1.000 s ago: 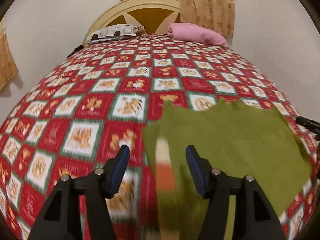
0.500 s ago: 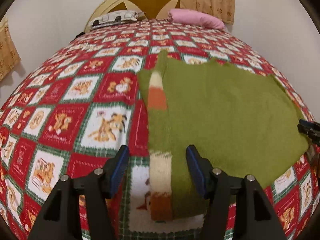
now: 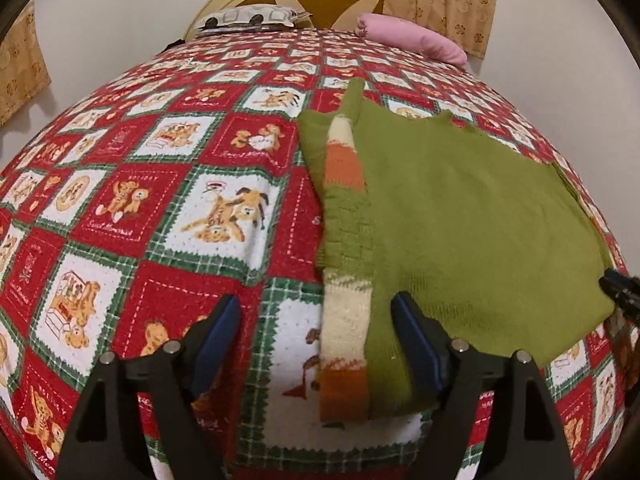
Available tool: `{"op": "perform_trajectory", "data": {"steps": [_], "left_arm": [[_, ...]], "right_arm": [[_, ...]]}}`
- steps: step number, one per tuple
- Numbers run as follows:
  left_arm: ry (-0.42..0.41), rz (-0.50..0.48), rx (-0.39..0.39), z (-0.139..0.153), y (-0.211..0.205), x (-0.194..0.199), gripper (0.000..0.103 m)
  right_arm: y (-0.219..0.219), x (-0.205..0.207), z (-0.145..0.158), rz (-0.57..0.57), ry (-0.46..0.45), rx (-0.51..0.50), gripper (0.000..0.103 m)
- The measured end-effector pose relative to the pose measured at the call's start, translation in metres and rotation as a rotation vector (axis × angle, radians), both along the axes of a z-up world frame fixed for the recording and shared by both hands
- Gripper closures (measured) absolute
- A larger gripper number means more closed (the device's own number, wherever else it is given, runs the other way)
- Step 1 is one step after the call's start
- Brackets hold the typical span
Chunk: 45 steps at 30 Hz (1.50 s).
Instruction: Fold small clothes
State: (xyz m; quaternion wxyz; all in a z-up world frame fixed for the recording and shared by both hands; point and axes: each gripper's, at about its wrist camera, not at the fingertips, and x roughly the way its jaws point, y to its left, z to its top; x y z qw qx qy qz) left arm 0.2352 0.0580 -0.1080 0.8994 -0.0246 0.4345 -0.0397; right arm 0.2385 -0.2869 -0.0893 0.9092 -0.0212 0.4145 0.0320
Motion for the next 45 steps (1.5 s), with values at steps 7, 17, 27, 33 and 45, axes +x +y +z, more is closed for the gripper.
{"op": "perform_trajectory", "data": {"steps": [7, 17, 27, 33, 45], "left_arm": [[-0.017, 0.005, 0.047, 0.001, -0.004, -0.002, 0.02], [-0.011, 0.008, 0.042, -0.001, -0.003, -0.001, 0.019], [0.012, 0.011, 0.025, -0.004, -0.001, -0.007, 0.017], [0.015, 0.01, 0.021, -0.004, -0.001, -0.014, 0.016], [0.014, 0.014, 0.002, -0.004, 0.002, -0.014, 0.016]], "right_arm": [[0.074, 0.027, 0.025, 0.126, -0.048, 0.011, 0.05], [0.136, 0.042, -0.015, 0.138, -0.008, 0.004, 0.05], [0.141, 0.022, -0.018, 0.13, -0.025, -0.031, 0.05], [0.136, 0.011, -0.017, 0.157, -0.021, -0.016, 0.05], [0.009, 0.016, -0.012, -0.078, 0.031, 0.084, 0.05]]}}
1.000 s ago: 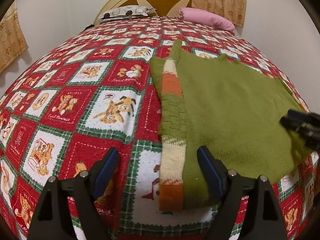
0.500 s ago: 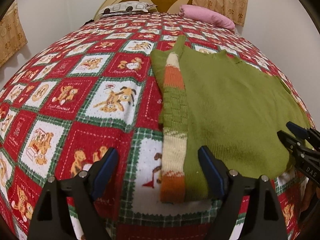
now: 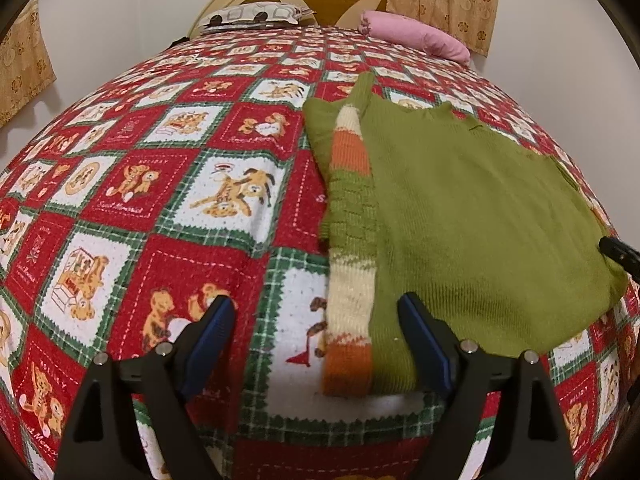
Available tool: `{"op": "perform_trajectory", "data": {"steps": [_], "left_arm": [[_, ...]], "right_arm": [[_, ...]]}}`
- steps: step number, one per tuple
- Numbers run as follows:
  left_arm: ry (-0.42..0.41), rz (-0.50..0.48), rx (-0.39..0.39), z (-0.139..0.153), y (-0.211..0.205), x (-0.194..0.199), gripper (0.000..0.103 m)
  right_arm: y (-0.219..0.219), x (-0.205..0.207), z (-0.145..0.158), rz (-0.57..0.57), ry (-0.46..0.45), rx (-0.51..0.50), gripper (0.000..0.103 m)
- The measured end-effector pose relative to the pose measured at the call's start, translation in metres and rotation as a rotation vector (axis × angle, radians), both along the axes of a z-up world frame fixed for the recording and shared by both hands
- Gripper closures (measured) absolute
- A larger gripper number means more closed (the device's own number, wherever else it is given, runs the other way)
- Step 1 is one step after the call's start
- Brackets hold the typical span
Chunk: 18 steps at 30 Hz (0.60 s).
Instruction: Fold small clothes
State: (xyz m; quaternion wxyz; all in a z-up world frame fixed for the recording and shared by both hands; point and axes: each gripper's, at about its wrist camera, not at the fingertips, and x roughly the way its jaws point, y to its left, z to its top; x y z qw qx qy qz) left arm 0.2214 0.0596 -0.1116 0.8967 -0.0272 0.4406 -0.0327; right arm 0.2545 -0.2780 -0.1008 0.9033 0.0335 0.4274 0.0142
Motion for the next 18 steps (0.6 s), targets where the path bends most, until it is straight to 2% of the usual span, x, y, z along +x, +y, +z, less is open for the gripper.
{"op": "perform_trajectory", "data": {"steps": [2, 7, 11, 18], "left_arm": [[0.001, 0.0, -0.001, 0.0, 0.0, 0.0, 0.016], [0.008, 0.002, -0.004, -0.001, 0.001, -0.003, 0.015], [0.019, 0.001, -0.02, -0.003, 0.004, -0.007, 0.015], [0.019, -0.002, -0.031, -0.003, 0.006, -0.017, 0.013]], "right_arm": [[-0.01, -0.007, -0.007, 0.004, -0.013, 0.054, 0.05], [0.002, -0.023, -0.01, 0.029, -0.005, -0.015, 0.05], [-0.004, -0.029, -0.013, 0.023, -0.005, 0.021, 0.05], [-0.002, -0.035, -0.013, 0.019, -0.012, -0.005, 0.049]]}}
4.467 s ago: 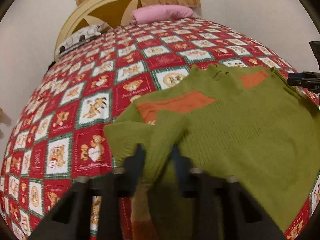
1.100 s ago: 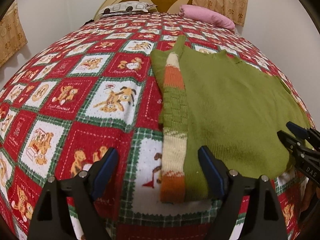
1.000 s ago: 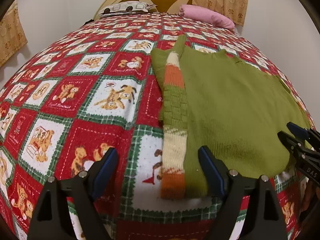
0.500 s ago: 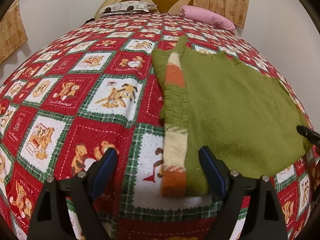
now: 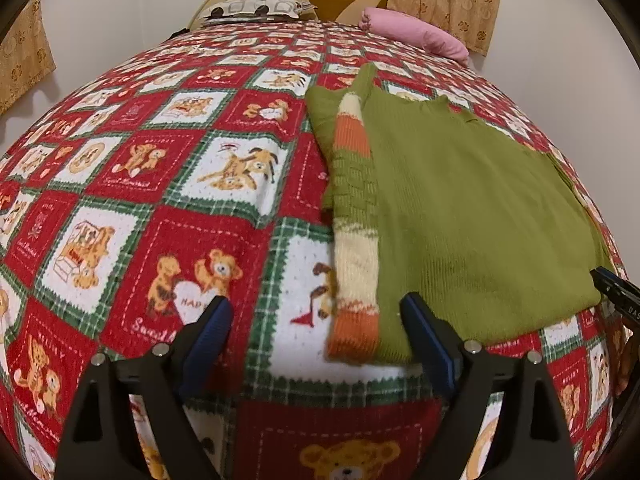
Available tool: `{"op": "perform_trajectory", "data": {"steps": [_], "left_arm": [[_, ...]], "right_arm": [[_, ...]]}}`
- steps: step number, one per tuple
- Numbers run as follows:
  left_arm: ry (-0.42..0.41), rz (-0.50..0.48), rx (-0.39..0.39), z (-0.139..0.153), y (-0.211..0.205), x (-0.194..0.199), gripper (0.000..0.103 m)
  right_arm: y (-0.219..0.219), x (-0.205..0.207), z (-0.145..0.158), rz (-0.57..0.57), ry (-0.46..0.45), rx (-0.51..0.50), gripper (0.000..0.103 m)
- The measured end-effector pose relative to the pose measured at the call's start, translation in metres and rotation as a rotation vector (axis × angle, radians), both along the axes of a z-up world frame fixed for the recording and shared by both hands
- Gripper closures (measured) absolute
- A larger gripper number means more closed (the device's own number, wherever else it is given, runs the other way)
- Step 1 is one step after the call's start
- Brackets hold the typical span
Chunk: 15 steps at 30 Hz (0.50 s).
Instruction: Fold small clothes
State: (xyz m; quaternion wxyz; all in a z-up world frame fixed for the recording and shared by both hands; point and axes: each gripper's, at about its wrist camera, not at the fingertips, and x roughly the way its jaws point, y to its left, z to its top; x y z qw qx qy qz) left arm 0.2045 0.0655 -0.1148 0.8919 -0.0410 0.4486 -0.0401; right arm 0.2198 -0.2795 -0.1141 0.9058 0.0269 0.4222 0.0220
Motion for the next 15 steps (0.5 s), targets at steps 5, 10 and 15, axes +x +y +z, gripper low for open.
{"op": "perform_trajectory", "data": {"steps": [5, 10, 15], "left_arm": [[-0.003, 0.002, -0.009, 0.001, 0.002, -0.003, 0.012], [-0.012, 0.002, -0.017, 0.002, 0.003, -0.008, 0.011], [-0.011, -0.026, -0.049, 0.007, 0.01, -0.022, 0.011]], "right_arm": [[0.004, -0.007, 0.001, -0.002, -0.003, -0.028, 0.049], [0.003, -0.013, 0.004, -0.003, -0.018, -0.027, 0.049], [0.017, -0.039, 0.016, 0.017, -0.049, -0.082, 0.049]]}}
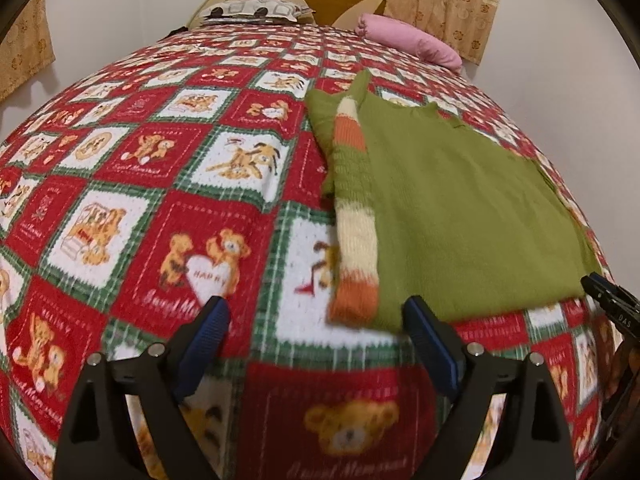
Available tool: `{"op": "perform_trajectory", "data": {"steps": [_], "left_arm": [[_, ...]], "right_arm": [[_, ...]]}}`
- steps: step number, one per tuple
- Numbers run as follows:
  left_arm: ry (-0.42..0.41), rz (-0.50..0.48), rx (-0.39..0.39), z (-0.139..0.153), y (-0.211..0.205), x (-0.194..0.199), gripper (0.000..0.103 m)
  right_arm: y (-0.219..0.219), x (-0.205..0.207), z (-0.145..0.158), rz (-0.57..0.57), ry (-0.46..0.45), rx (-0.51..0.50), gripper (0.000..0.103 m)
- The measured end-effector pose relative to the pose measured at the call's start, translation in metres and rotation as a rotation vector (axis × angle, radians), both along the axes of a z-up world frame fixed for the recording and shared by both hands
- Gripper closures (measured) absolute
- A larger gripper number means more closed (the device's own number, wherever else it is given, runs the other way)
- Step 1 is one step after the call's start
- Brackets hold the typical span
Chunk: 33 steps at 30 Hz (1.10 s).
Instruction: Fold small clothes
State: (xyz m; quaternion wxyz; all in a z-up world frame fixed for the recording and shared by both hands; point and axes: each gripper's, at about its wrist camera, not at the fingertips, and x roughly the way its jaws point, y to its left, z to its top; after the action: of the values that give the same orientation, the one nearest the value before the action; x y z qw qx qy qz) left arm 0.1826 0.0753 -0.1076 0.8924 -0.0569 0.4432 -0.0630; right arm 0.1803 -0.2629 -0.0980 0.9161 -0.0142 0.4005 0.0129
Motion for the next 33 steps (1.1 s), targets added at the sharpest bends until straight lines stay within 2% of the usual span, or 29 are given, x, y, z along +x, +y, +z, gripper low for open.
{"op": "perform_trajectory", "data": {"steps": [4, 7, 13, 17, 21, 24, 27, 33], "left_arm": [[-0.019, -0.047, 0.058, 0.008, 0.003, -0.013, 0.011], [-0.053, -0.061, 0.081, 0.025, 0.011, -0.009, 0.011], [-0.095, -0.036, 0.027, 0.053, 0.035, 0.038, 0.011], [-0.097, -0.026, -0.01, 0.052, 0.04, 0.065, 0.011], [-0.07, -0.044, -0.097, 0.046, 0.034, 0.09, 0.011], [-0.063, -0.074, -0.127, 0.043, 0.022, 0.105, 0.011], [-0.051, -0.103, -0.122, 0.041, 0.01, 0.121, 0.011], [-0.017, -0.128, -0.144, 0.031, -0.002, 0.161, 0.011]], "right_arm": [[0.025, -0.016, 0.012, 0.067, -0.032, -0.056, 0.048], [0.053, -0.018, 0.023, 0.137, -0.064, -0.069, 0.04], [0.134, -0.007, 0.028, 0.326, -0.074, -0.163, 0.039], [0.19, -0.005, 0.023, 0.449, -0.09, -0.229, 0.039], [0.237, -0.002, 0.008, 0.537, -0.079, -0.29, 0.039], [0.26, 0.0, -0.001, 0.579, -0.073, -0.325, 0.039], [0.274, 0.001, -0.005, 0.599, -0.08, -0.352, 0.039], [0.289, 0.0, -0.007, 0.617, -0.115, -0.382, 0.039]]}}
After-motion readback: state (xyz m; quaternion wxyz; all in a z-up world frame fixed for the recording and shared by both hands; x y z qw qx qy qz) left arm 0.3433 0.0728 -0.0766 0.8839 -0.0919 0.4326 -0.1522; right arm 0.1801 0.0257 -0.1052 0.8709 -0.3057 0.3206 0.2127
